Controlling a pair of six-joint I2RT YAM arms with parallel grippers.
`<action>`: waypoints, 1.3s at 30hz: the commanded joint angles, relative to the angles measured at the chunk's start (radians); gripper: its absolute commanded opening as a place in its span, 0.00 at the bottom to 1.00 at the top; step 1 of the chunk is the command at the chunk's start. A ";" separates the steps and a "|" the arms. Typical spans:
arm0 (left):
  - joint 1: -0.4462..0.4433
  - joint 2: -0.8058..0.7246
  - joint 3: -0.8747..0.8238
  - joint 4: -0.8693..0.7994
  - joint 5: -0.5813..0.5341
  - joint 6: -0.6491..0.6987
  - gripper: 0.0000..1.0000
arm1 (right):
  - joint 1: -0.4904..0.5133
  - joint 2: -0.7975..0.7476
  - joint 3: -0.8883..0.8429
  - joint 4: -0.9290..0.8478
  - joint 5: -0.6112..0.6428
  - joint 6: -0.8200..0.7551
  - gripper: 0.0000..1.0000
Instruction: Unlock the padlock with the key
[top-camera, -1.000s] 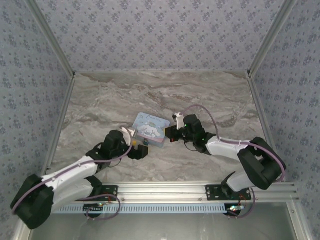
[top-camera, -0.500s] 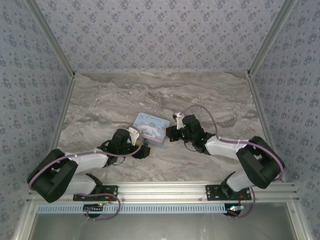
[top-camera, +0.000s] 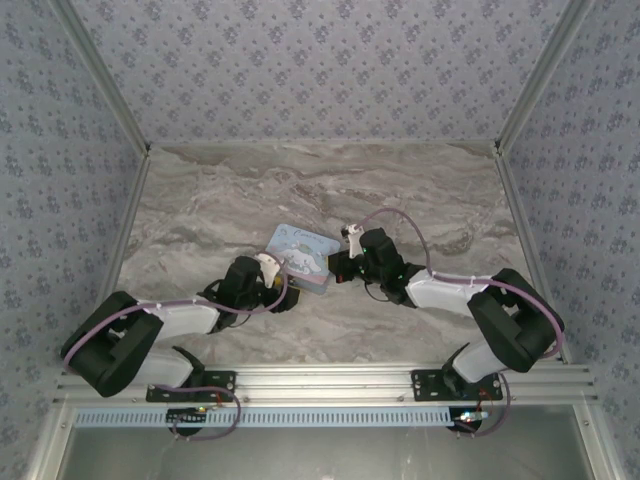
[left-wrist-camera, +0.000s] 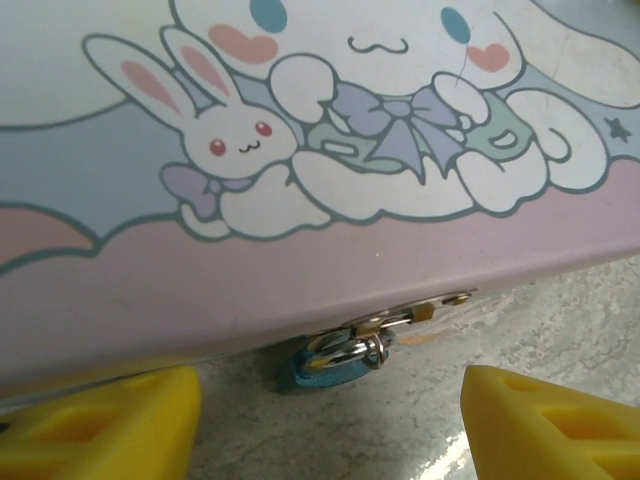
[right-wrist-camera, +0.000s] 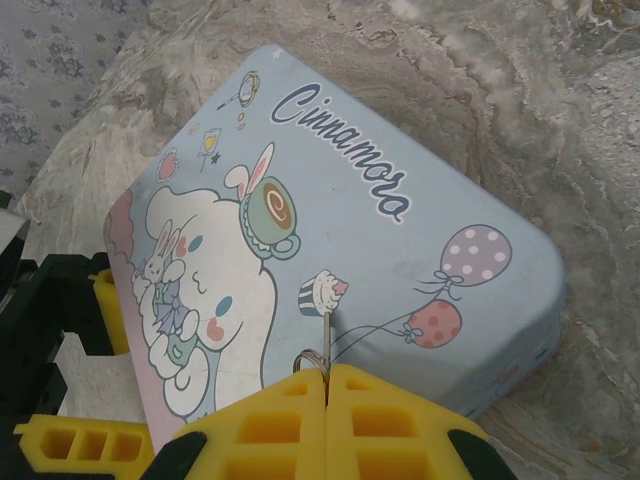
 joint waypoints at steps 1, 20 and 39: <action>-0.024 0.016 -0.011 0.077 -0.062 0.018 0.68 | 0.008 0.010 0.027 -0.026 0.022 -0.020 0.00; -0.095 0.159 0.046 0.147 -0.185 -0.022 0.54 | 0.015 0.010 0.024 -0.025 0.026 -0.023 0.00; -0.099 0.115 0.088 0.068 -0.183 -0.060 0.27 | 0.023 -0.069 -0.033 0.053 0.057 -0.072 0.00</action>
